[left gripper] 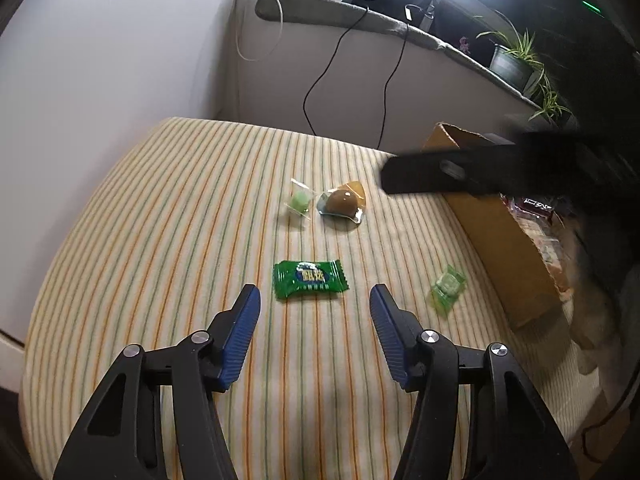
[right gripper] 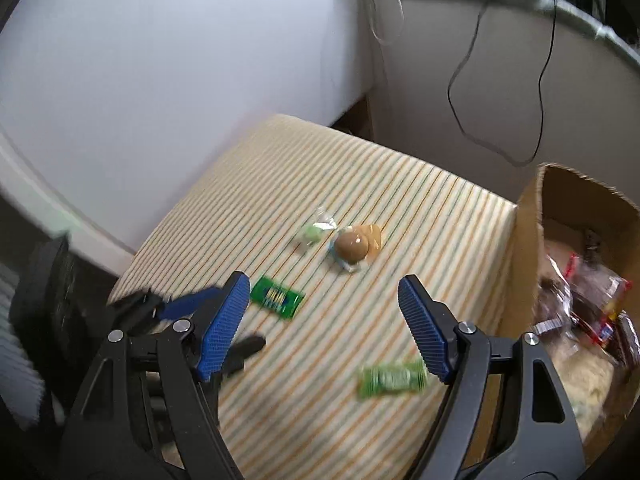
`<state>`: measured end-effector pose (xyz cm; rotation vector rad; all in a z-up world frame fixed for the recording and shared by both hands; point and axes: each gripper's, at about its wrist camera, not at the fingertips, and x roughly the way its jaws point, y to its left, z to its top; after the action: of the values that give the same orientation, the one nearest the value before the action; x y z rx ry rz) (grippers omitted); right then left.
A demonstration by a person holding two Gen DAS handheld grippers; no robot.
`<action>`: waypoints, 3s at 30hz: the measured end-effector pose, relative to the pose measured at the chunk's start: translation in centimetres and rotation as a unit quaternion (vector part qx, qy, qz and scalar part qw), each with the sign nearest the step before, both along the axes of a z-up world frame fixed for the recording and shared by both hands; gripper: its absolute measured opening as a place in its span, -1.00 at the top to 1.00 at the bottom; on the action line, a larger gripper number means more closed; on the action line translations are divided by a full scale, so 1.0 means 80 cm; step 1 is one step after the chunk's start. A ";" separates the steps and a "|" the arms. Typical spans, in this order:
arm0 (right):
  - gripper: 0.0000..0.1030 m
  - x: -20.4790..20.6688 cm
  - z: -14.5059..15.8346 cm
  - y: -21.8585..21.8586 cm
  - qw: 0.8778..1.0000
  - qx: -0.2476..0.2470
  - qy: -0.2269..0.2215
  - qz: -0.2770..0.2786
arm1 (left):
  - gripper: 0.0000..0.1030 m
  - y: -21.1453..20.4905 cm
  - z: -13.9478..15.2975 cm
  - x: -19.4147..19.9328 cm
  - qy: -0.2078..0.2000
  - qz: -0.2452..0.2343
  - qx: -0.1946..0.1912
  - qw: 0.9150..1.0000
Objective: Organize snacks
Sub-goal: 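Move the left tool to the green candy while the right tool closes on the chocolate egg, then close the left tool on the green candy while the right tool holds the chocolate egg, then carry the green candy with the left tool and the egg with the right tool over the box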
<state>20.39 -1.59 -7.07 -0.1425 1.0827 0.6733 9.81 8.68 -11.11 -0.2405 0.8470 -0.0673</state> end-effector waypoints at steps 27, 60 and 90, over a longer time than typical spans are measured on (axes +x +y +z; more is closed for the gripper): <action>0.24 0.065 -0.089 0.048 0.995 -0.073 0.051 -0.036 | 0.38 -0.030 -0.019 0.031 0.024 -0.007 0.071 0.997; 0.39 0.040 -0.057 -0.001 0.999 -0.030 0.022 -0.030 | 0.91 -0.038 0.002 0.031 -0.025 -0.016 0.040 0.999; 0.39 0.051 0.058 -0.222 0.992 0.048 -0.052 -0.105 | 0.91 -0.165 0.097 0.045 -0.095 -0.106 0.030 0.989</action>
<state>24.43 -19.31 -2.47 0.0190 0.9490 0.5210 13.39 -4.53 -3.35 -0.0845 0.6808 -0.2588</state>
